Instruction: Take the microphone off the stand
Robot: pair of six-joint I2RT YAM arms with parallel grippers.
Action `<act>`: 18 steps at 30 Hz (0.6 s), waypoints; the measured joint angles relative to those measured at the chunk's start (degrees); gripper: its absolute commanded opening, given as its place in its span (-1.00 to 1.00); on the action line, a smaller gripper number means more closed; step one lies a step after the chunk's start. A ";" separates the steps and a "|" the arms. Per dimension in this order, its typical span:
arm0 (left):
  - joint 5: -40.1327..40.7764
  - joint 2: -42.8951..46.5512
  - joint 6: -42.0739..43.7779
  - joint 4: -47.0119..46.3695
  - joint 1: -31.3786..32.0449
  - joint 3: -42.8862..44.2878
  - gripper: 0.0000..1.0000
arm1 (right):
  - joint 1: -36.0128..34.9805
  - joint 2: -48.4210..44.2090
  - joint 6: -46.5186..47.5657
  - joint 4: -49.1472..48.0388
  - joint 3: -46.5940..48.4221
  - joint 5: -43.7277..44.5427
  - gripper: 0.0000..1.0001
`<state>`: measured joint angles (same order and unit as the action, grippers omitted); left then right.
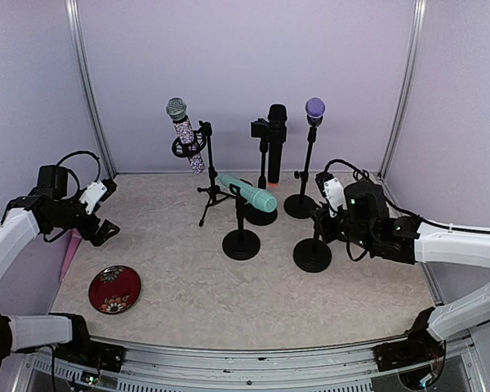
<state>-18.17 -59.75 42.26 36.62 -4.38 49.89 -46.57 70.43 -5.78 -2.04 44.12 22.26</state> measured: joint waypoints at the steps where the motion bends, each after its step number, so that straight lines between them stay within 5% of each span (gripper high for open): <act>1: 0.07 0.00 0.00 0.00 0.00 0.00 0.98 | 2.14 0.00 0.26 0.02 -0.76 -0.72 -1.00; 8: 0.57 0.00 0.09 0.20 0.00 0.24 0.98 | 14.88 2.97 0.37 -5.09 -1.33 -6.82 -1.00; 18: 0.68 0.02 0.66 0.39 0.00 0.31 0.98 | 22.27 12.52 2.86 -12.35 3.80 -9.57 -1.00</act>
<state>-17.50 -59.72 42.92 37.01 -4.38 50.19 -24.29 82.96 -2.92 -14.39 47.92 12.69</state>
